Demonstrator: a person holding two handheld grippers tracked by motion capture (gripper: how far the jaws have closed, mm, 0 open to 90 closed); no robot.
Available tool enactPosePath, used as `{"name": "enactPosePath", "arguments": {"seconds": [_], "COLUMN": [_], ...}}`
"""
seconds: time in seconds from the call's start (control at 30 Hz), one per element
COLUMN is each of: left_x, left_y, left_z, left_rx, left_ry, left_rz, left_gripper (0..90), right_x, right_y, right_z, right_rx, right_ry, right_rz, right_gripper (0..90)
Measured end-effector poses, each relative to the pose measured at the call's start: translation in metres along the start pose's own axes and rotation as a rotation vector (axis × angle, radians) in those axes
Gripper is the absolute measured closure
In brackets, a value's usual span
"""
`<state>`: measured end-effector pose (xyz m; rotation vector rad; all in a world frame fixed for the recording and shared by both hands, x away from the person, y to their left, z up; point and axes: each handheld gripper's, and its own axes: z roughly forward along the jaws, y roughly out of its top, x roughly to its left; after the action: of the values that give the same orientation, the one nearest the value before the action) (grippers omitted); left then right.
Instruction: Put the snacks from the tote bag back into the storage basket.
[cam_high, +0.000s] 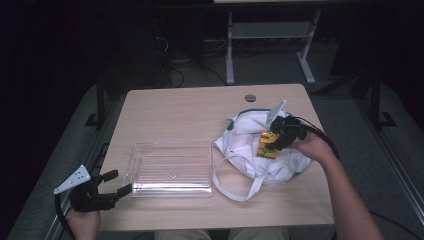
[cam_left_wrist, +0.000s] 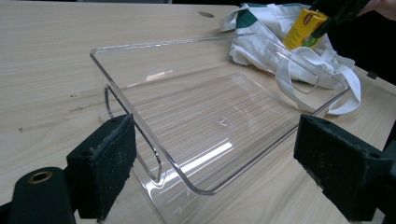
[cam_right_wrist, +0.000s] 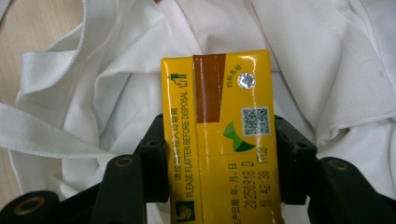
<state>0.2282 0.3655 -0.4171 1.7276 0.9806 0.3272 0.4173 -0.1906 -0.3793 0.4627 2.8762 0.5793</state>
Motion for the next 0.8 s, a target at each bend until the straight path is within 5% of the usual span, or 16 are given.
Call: {"name": "enactPosePath", "arguments": {"seconds": [0.6, 0.8], "left_x": [0.001, 0.002], "left_y": [-0.001, -0.001], "left_z": [-0.004, -0.004], "left_rx": [-0.019, -0.021], "left_ry": [0.006, 0.005], "left_rz": [-0.014, -0.021], "left_gripper": [12.8, 12.8], "right_x": [-0.006, -0.004], "right_y": [0.006, 0.015], "right_z": [-0.007, -0.022], "right_rx": [-0.043, -0.051], "right_ry": [0.025, 0.002], "right_rz": [0.086, 0.074], "right_gripper": [50.9, 50.9]}}
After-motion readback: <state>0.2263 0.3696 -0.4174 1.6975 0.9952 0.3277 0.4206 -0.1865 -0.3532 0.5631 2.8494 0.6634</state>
